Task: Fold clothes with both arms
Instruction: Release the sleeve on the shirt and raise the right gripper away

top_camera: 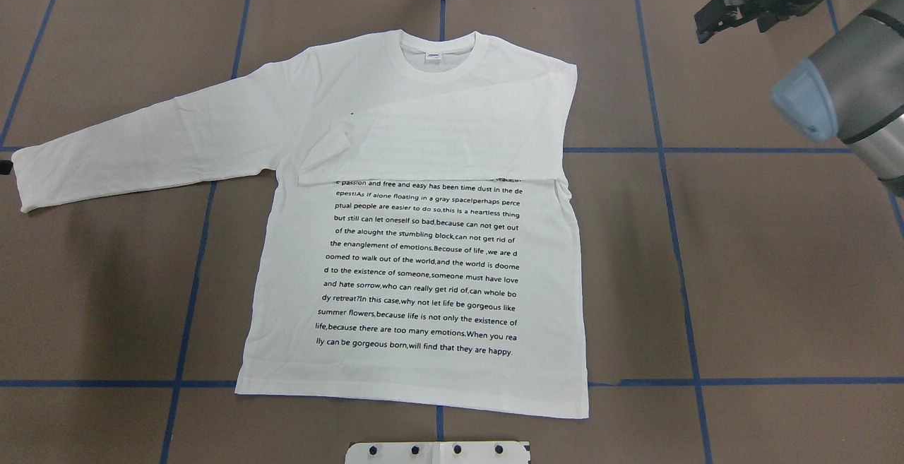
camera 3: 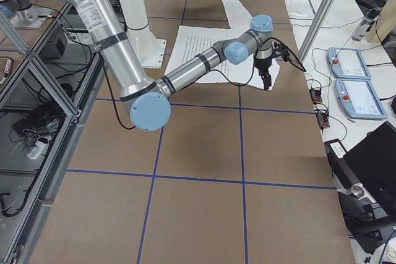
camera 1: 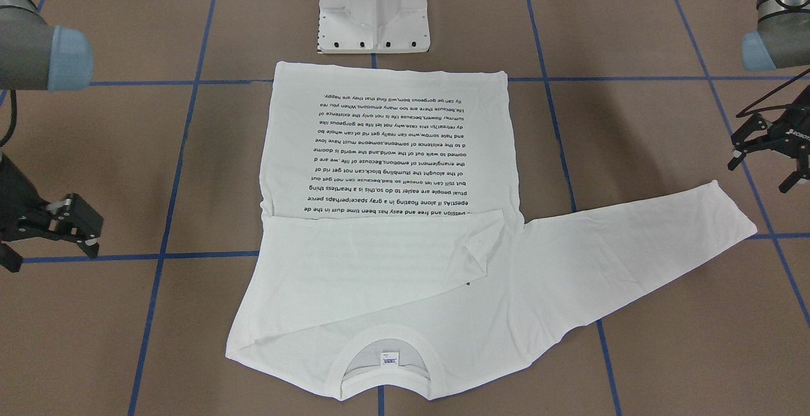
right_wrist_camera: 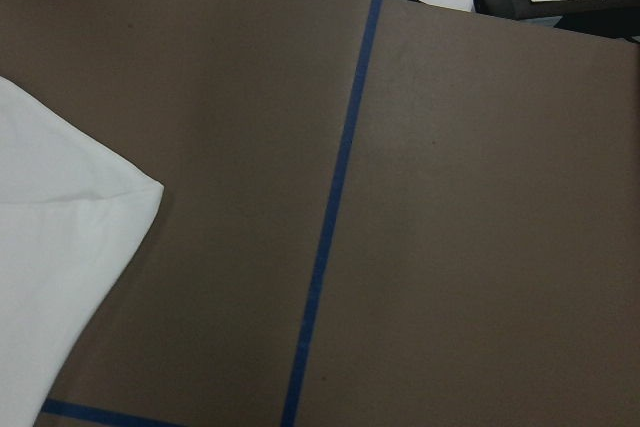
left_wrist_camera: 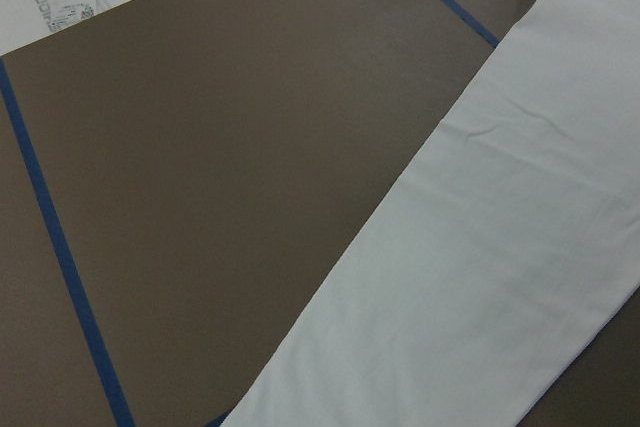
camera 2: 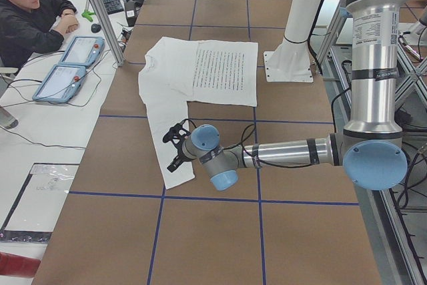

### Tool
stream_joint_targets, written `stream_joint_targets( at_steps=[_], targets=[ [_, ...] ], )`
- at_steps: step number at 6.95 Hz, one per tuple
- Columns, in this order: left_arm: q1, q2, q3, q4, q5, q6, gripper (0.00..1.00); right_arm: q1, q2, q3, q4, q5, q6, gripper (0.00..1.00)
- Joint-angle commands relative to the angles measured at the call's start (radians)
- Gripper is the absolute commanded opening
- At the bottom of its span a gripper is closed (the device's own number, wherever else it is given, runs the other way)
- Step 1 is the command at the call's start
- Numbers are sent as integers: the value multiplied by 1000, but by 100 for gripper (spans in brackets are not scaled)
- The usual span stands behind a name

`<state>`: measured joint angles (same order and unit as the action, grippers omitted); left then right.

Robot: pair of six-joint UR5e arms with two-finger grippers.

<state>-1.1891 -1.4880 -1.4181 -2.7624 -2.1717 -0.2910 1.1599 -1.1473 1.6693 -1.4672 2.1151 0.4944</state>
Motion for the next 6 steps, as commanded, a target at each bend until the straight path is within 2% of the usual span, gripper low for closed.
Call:
stream_joint_targets(
  at_steps=[1,2,5,6],
  targets=[
    [72,25,42,-33,82,-2,100,70,-89,27,28,85,-89,100],
    [97,25,59,-33,131,-2,100,70,-89,29,28,85,-89,100],
    [160,19,90,-33,188,-1,99,70,-97,29,28,80,-89,100],
    [164,17,96,-33,188,0,95,70,-98,29,28,80,-88,100]
  ],
)
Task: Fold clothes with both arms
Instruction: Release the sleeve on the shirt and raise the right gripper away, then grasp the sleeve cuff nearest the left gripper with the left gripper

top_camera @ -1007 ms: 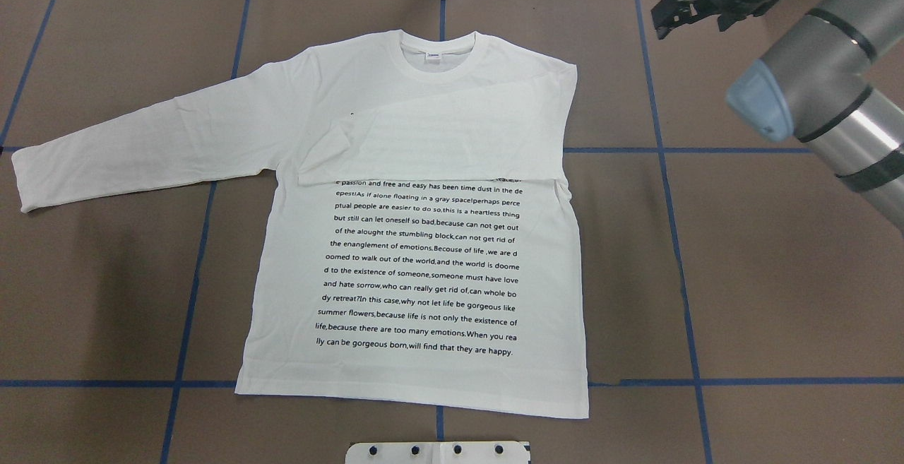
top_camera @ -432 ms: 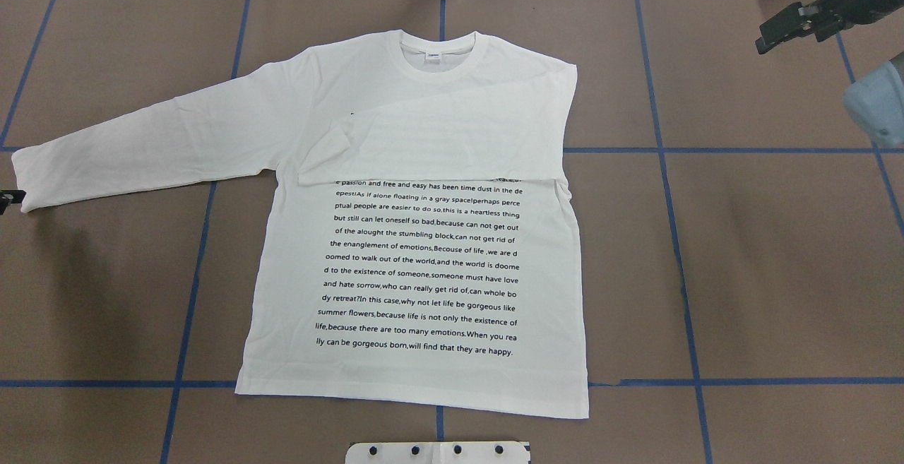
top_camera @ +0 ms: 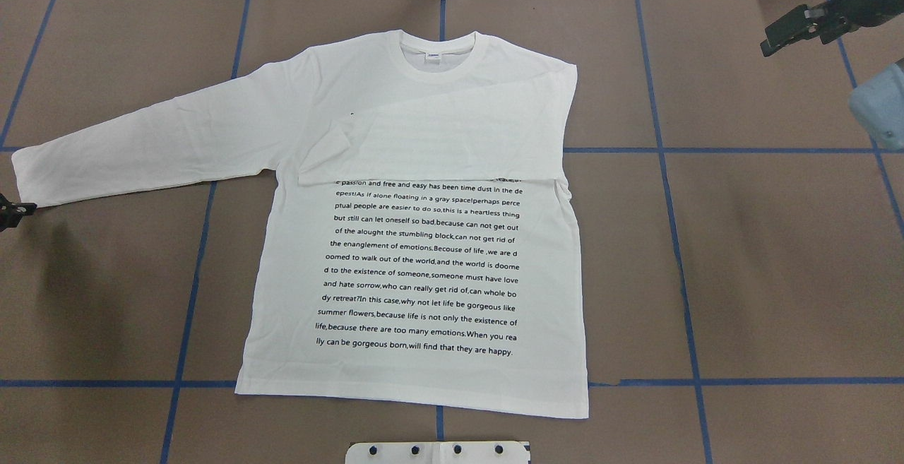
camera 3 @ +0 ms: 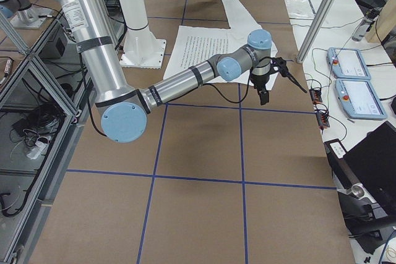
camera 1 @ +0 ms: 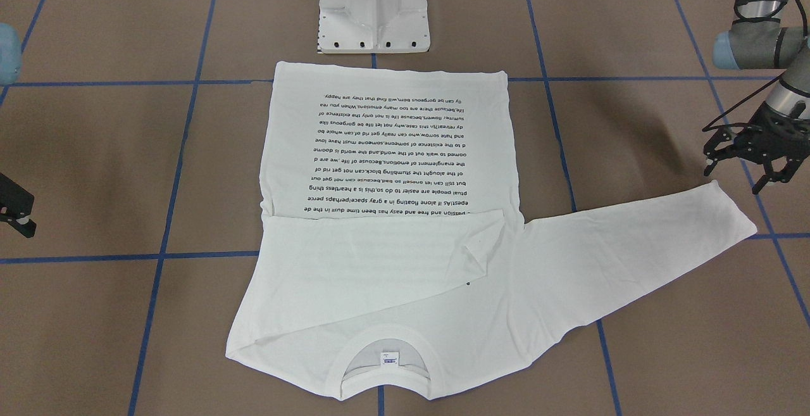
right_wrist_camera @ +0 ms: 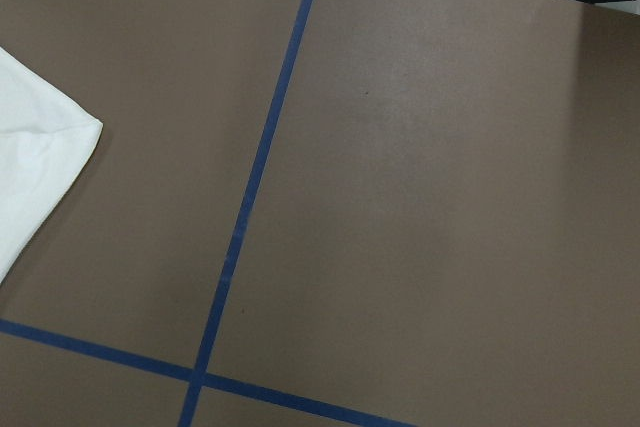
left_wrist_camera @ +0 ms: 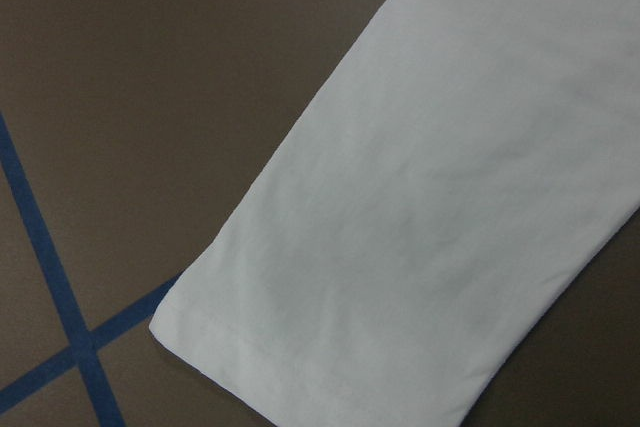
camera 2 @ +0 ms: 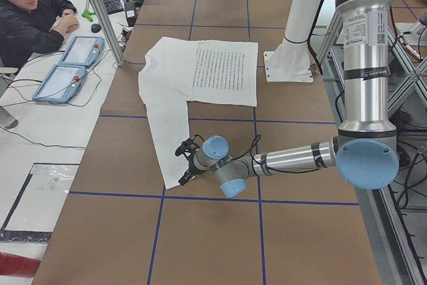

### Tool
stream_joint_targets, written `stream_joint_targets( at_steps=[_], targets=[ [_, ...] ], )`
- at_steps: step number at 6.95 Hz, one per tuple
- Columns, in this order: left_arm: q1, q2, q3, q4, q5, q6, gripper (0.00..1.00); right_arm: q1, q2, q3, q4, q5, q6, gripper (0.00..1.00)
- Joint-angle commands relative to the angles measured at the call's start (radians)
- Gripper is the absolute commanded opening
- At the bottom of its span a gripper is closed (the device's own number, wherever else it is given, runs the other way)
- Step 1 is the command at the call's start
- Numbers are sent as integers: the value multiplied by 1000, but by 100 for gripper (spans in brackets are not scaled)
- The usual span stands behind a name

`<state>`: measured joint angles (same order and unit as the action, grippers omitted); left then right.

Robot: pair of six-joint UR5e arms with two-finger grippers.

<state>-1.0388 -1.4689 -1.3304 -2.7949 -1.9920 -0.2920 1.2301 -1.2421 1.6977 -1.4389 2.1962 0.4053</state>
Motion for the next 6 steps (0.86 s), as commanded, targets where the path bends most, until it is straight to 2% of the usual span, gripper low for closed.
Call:
stream_joint_targets(
  at_steps=[1,2,3,6],
  targets=[
    [17,-1,8,0,9,1,85,0,-3,-1,0,-1,0,100],
    [19,-2,11,0,9,2,69,0,-3,-1,0,-1,1,100],
    [23,-2,13,0,9,2,66,0,-3,-1,0,-3,1,100],
    [31,-2,14,0,9,2,66,0,-3,-4,0,-3,1,100]
  ],
)
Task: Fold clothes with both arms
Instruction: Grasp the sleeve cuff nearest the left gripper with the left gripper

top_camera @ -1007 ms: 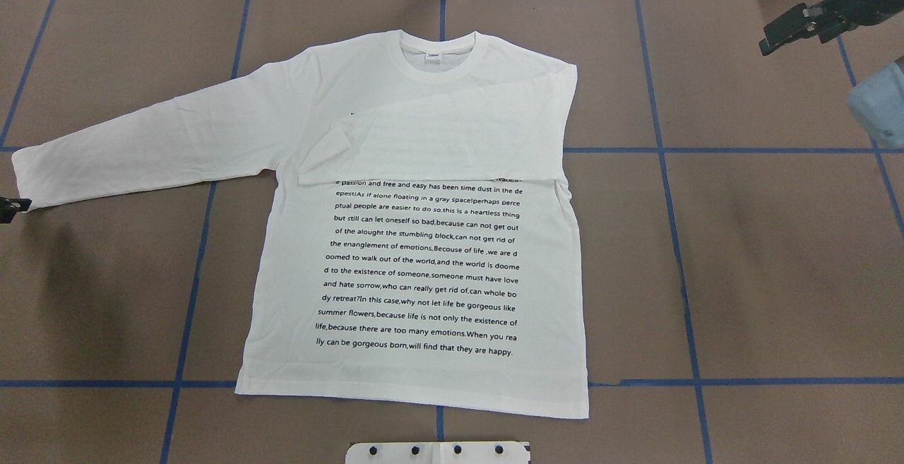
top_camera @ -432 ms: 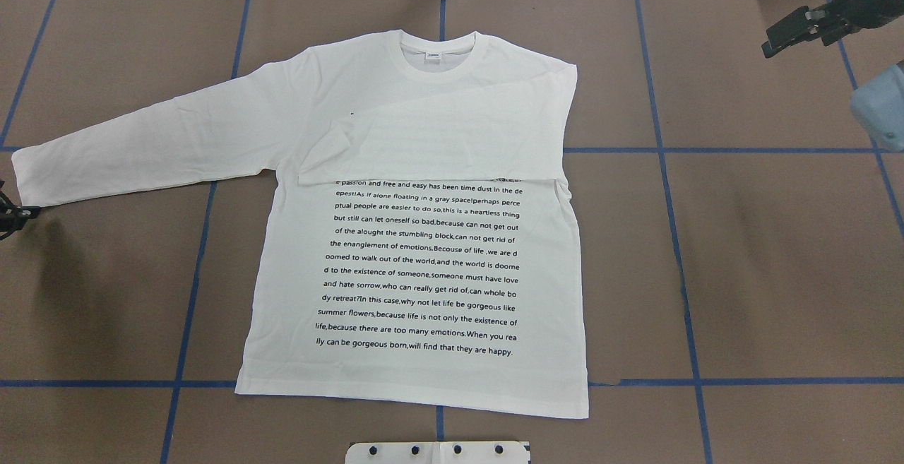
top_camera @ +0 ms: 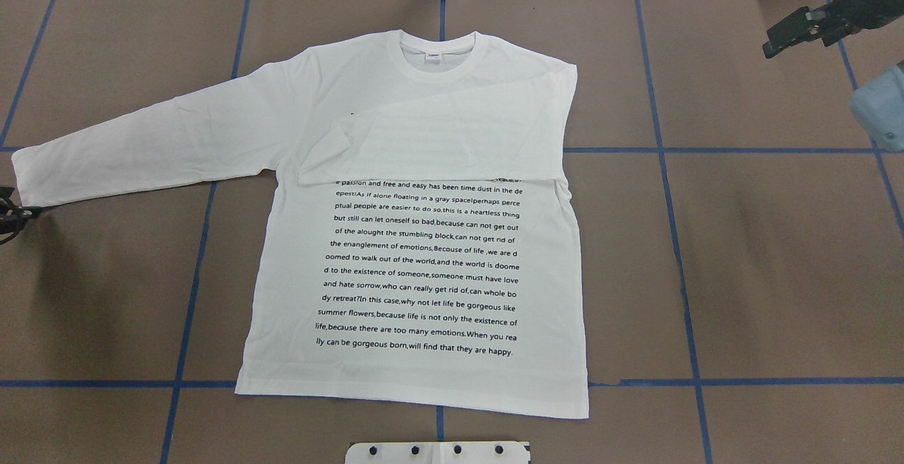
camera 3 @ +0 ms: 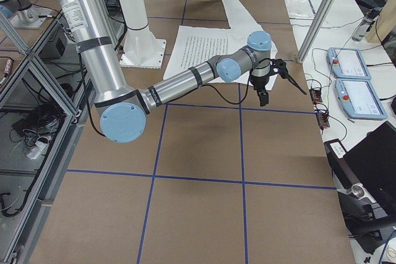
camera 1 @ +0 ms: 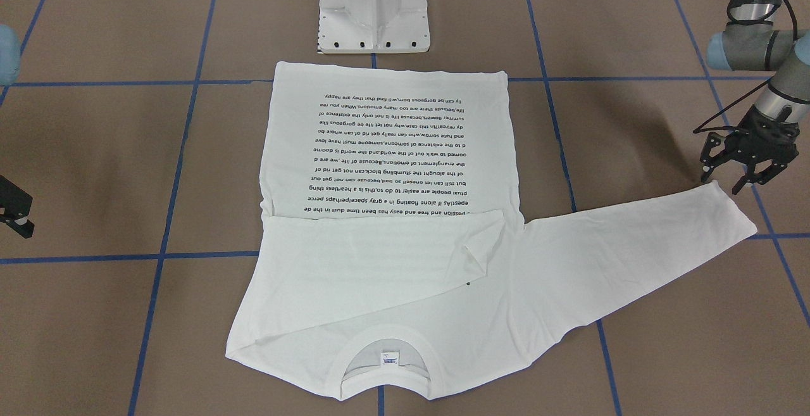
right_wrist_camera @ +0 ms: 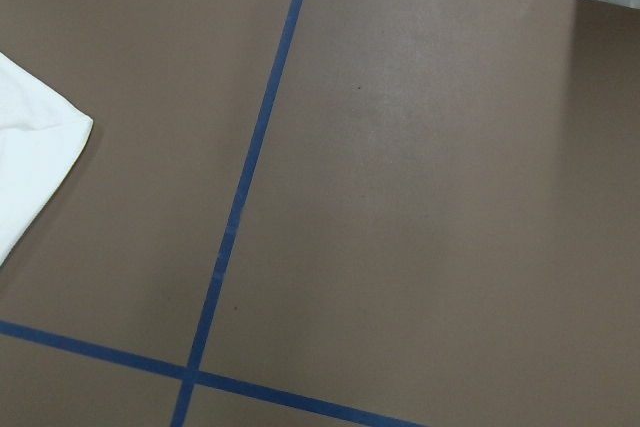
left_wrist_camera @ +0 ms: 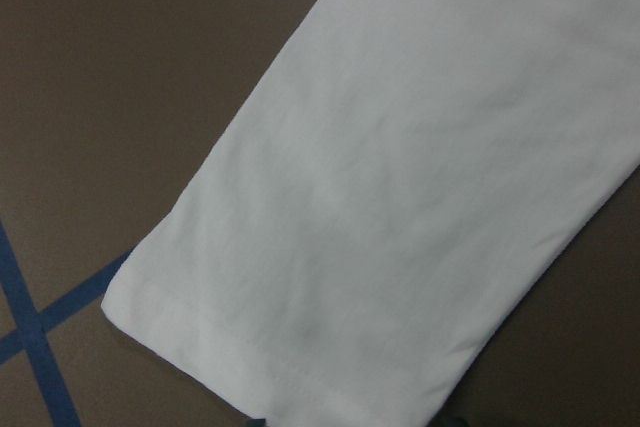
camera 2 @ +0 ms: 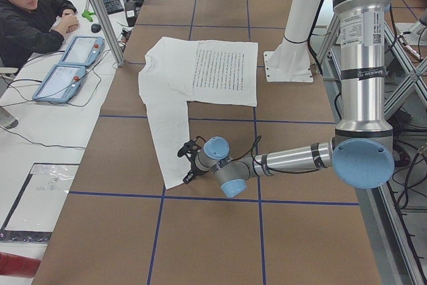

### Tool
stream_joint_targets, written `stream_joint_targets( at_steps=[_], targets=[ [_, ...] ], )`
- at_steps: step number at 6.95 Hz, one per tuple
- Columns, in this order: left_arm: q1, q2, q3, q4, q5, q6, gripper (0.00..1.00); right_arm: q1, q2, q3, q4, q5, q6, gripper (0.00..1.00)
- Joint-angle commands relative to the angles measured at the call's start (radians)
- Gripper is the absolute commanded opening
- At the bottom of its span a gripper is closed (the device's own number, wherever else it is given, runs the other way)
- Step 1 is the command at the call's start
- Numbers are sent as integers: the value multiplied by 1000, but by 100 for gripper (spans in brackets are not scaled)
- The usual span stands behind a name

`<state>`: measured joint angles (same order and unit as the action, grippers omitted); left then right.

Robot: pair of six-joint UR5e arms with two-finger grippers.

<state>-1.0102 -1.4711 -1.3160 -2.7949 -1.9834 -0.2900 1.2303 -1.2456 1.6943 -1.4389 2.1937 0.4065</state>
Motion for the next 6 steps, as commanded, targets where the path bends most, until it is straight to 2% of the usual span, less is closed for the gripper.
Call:
stream_joint_targets(
  at_steps=[1,2,3,6],
  targets=[
    [2,-3,0,0,0,-1,50,0,0,-1,0,0,0,100],
    [2,-3,0,-3,0,-2,18,0,0,-1,0,1,0,100],
    [2,-6,0,-5,0,0,0,0,0,-1,-2,1,0,100],
    [1,-9,0,-51,-2,2,0,0,0,2,-2,1,8,100]
  ],
)
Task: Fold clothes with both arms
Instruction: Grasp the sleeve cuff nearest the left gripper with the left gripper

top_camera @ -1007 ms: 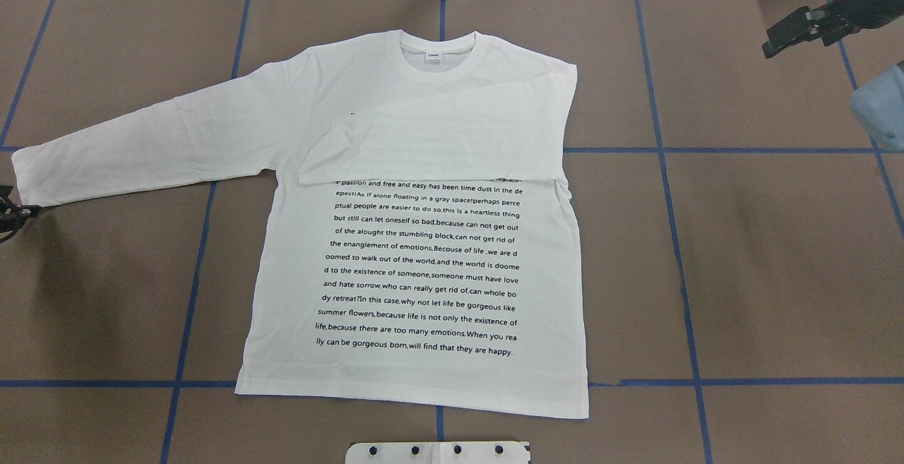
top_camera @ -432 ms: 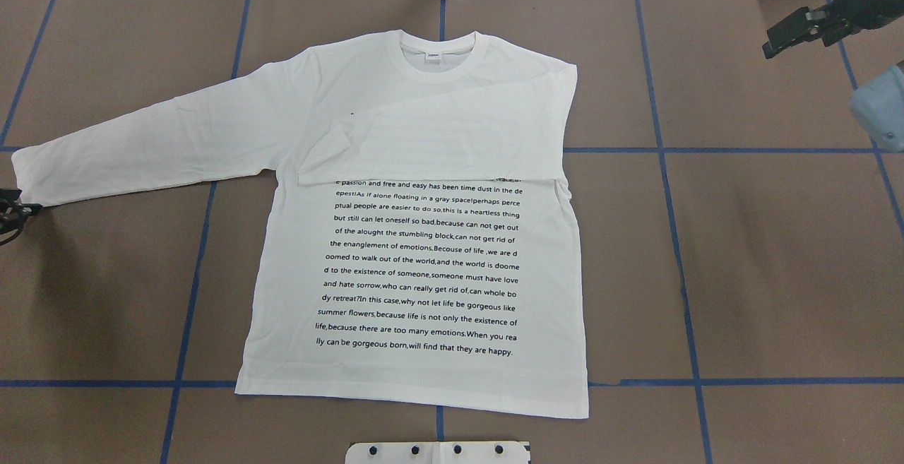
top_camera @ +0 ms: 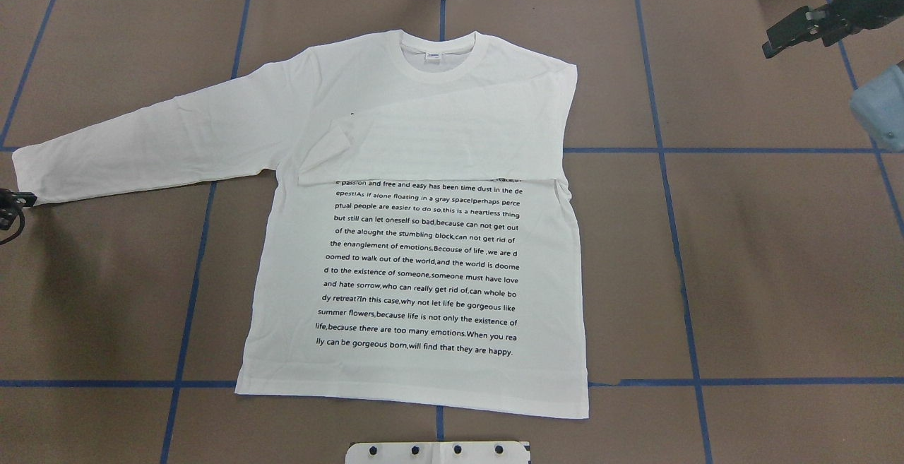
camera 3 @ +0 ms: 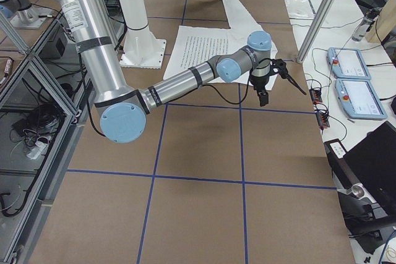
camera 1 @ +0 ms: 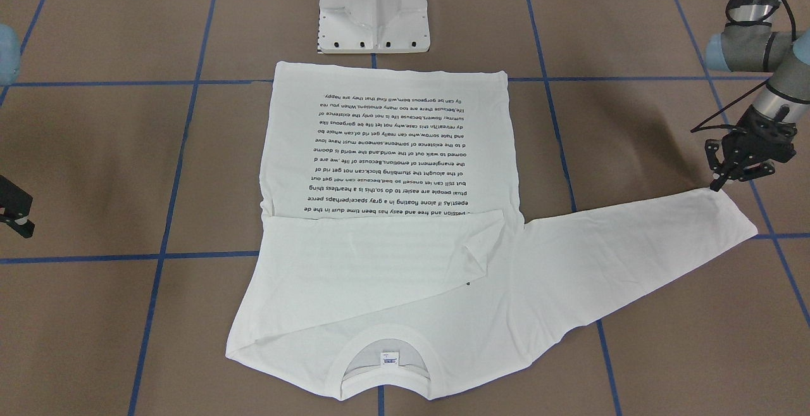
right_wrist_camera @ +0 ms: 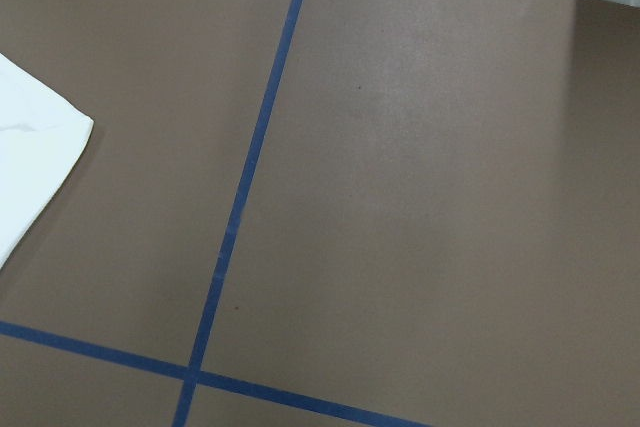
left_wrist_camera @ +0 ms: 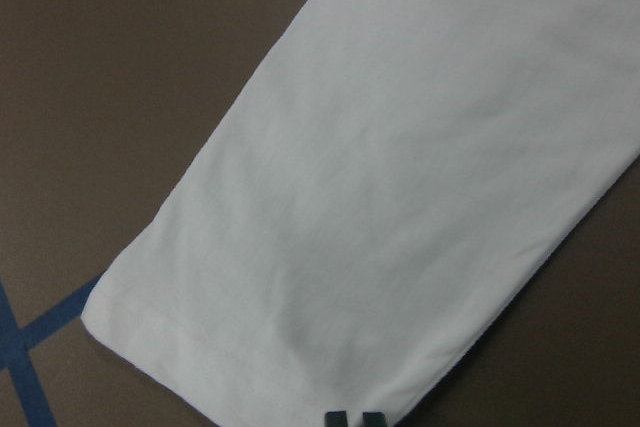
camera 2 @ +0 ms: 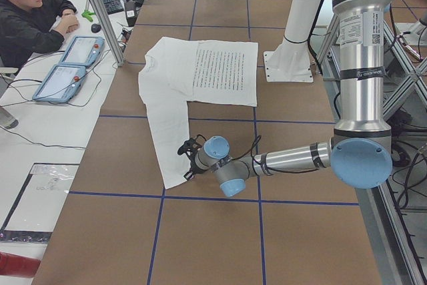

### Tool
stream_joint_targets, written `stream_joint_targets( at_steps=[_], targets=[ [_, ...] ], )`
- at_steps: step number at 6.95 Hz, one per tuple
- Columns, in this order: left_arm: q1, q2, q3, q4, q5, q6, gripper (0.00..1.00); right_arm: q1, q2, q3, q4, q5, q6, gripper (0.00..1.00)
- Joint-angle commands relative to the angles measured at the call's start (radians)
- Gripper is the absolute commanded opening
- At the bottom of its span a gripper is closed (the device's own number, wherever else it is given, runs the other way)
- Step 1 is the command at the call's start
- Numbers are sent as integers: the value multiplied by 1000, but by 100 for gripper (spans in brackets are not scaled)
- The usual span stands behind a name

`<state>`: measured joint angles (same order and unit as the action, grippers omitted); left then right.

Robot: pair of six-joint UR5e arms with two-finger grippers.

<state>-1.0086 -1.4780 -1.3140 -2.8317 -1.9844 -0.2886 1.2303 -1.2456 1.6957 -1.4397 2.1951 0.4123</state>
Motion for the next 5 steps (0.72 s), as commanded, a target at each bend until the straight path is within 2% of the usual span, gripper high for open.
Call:
stream_joint_targets(
  at_steps=[1,3,4,5],
  targets=[
    [-1,-8,-14,-15,-4,0,0,0,0,1,-1,0,2,100],
    [-30,-34,-120,-18,-10,-6,0,0,2,1,-1,0,5,100],
    [-56,-86,-140,-3,-16,-21,0,0,2,1,-1,0,5,100],
    [-65,-152,-140,24,-63,-94,0,0,2,1,-1,0,6,100]
  ],
)
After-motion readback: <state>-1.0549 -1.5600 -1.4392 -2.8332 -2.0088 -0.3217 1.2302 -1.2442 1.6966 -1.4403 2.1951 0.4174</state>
